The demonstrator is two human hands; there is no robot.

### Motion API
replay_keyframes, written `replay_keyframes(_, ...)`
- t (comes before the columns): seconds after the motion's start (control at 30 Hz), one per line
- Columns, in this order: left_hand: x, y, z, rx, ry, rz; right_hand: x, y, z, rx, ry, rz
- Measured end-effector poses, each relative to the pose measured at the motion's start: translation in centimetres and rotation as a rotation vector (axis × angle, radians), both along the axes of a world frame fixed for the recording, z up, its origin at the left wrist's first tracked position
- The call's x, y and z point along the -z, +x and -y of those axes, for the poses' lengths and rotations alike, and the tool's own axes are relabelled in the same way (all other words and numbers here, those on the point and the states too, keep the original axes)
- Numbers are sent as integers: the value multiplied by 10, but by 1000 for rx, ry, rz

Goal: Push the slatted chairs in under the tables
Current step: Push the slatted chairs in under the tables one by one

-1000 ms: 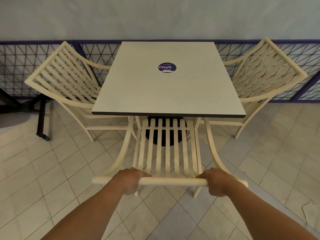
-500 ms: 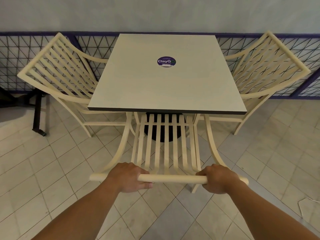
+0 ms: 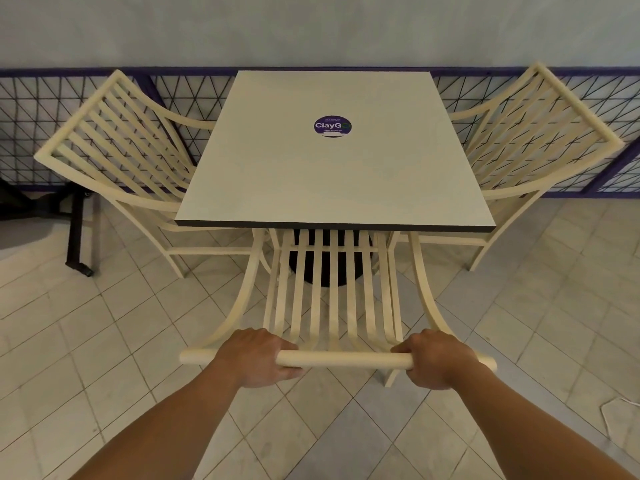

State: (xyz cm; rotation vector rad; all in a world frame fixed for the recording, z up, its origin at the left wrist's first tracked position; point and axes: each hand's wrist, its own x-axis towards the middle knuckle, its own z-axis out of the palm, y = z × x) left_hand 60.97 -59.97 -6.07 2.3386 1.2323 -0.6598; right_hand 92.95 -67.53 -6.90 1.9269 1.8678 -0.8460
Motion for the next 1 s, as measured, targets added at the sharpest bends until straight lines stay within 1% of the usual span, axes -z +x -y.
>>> replay_keyframes(0.13,-2,1,-1,-15,-68,-79,-2,-2,0,7,-19,-6)
replay_keyframes(0.33,-2,2,6,-49,-117,-65,-1,-3,5,4,-21,-10)
replay_keyframes(0.87,-1,-2,11,-70,-135,-18,14,-2,16,23,18,-14)
replay_keyframes(1.0,0,-4,12,-45,-65,12,14,-1,13,-1,25,5)
